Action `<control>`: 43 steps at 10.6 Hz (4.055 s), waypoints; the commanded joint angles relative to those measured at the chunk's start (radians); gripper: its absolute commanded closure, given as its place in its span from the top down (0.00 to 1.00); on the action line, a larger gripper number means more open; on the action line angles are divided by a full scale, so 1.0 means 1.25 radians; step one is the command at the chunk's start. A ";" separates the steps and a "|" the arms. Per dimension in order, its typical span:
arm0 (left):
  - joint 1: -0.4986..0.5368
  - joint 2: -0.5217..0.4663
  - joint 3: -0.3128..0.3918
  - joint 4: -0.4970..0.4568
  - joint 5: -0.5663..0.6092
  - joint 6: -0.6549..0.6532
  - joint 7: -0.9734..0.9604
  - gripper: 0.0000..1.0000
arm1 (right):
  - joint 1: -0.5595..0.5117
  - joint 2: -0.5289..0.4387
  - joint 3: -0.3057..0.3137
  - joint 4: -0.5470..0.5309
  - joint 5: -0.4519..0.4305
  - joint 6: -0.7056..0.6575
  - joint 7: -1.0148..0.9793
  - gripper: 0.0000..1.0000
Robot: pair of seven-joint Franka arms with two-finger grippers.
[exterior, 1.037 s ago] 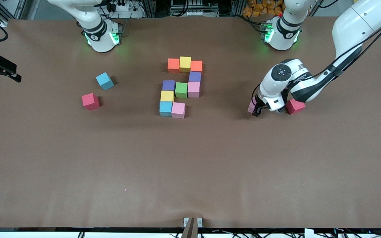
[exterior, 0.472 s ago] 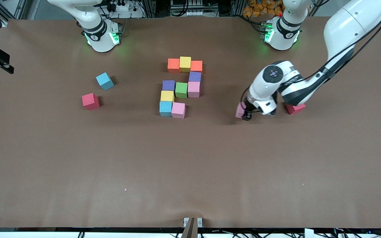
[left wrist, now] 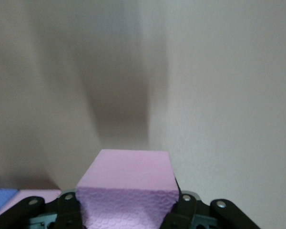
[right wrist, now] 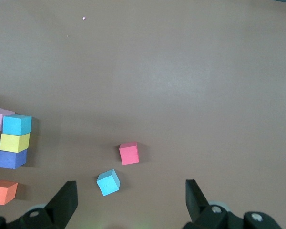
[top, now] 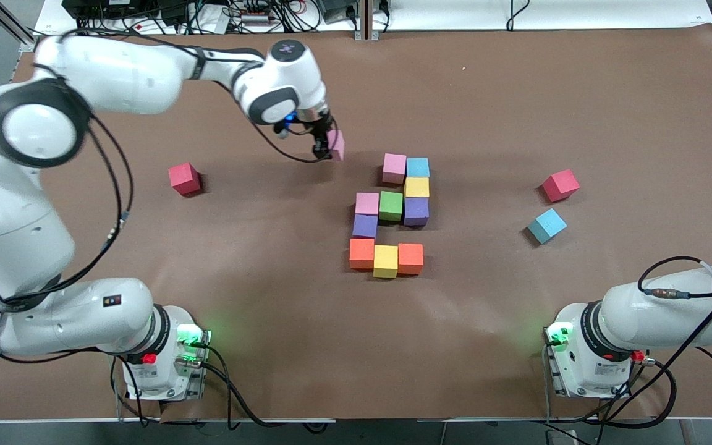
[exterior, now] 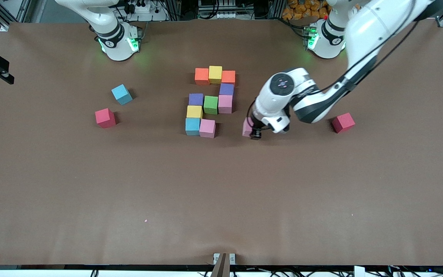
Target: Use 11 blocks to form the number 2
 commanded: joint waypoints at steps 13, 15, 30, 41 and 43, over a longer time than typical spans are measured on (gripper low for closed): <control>-0.383 0.110 0.275 0.216 -0.172 -0.021 -0.015 0.00 | 0.000 0.004 0.002 0.012 0.001 -0.011 0.004 1.00; -0.395 0.115 0.284 0.218 -0.172 -0.019 -0.015 0.00 | 0.001 0.005 0.002 0.010 0.001 -0.011 0.005 1.00; -0.371 0.066 0.273 0.266 -0.170 -0.181 0.009 1.00 | -0.014 0.002 -0.003 0.010 -0.001 -0.012 0.000 1.00; -0.099 -0.099 0.148 0.265 -0.162 -0.359 0.302 1.00 | -0.014 -0.002 -0.003 0.012 -0.002 -0.013 0.000 1.00; -0.040 -0.127 0.147 0.266 -0.164 -0.378 0.410 1.00 | -0.013 0.000 -0.002 0.012 -0.001 -0.013 0.001 1.00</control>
